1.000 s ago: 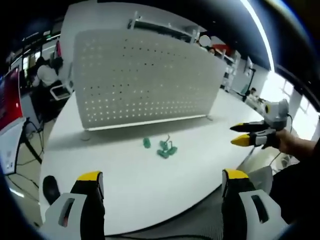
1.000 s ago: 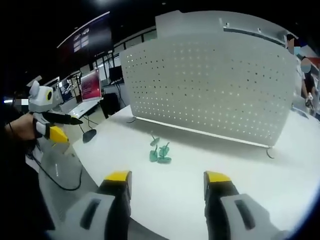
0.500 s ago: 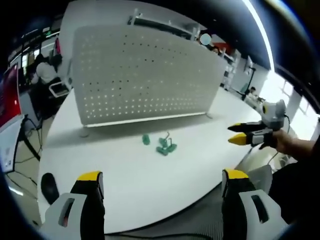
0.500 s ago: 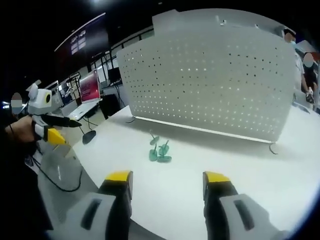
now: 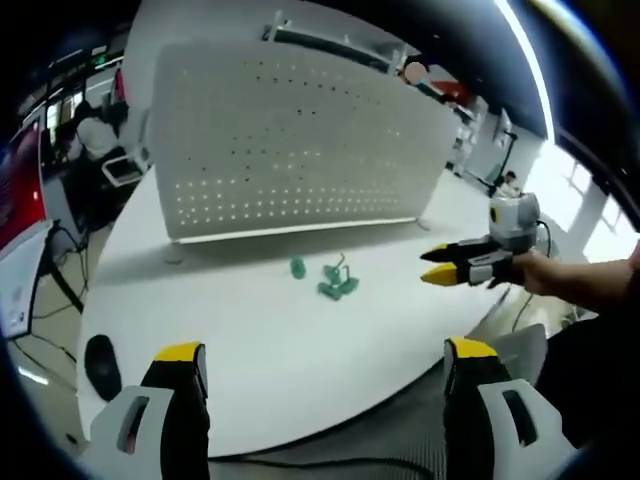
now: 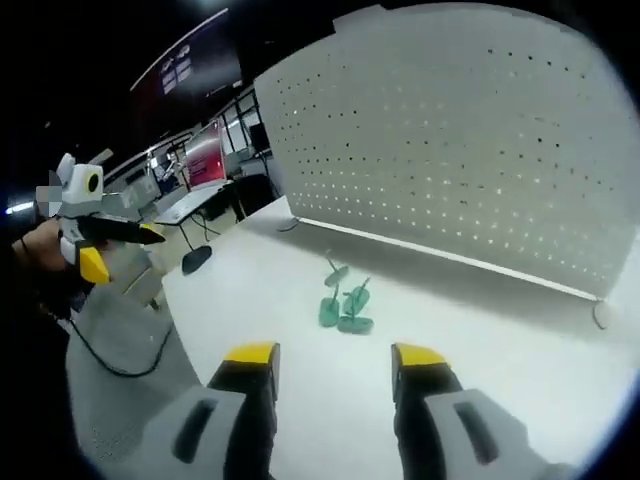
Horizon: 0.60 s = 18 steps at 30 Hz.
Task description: Insert the hook assembly into the mounting plate slot until the hook locks in place.
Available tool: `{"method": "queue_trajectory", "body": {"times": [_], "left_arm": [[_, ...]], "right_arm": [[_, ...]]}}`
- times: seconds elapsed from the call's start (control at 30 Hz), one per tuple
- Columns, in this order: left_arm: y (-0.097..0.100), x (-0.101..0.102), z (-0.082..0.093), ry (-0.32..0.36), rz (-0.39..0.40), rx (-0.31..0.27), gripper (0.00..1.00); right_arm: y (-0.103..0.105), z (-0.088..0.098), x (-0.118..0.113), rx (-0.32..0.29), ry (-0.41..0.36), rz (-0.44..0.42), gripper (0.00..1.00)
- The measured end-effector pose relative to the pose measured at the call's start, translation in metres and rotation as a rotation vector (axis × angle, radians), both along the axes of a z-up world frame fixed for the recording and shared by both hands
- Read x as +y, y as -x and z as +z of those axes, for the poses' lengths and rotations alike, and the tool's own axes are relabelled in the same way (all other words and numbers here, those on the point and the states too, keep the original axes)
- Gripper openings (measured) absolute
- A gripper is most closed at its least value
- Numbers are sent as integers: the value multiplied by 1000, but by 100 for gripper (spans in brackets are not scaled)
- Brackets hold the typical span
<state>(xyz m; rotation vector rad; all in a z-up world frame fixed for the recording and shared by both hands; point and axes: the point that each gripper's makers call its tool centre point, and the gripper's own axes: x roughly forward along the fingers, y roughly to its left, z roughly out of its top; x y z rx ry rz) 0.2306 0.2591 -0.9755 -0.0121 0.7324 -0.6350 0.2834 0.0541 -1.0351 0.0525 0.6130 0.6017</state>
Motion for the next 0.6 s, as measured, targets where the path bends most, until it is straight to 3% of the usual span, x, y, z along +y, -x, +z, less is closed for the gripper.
{"method": "queue_trajectory", "body": {"times": [0.07,0.17,0.27,0.6], "left_arm": [[0,0,0,2,-1,1,100],[-1,0,1,5,1,-1,100],[-3,-1,3,17,0,-11,100],[-2,8,-2,3,16,9,100]], "right_arm": [[-8,-2,7,8,-24,25,38],[-25,-14,14,28,14,58,35],[-40,-21,22,44,2,70,34],[-73,-50,40,55,129,186,24]]}}
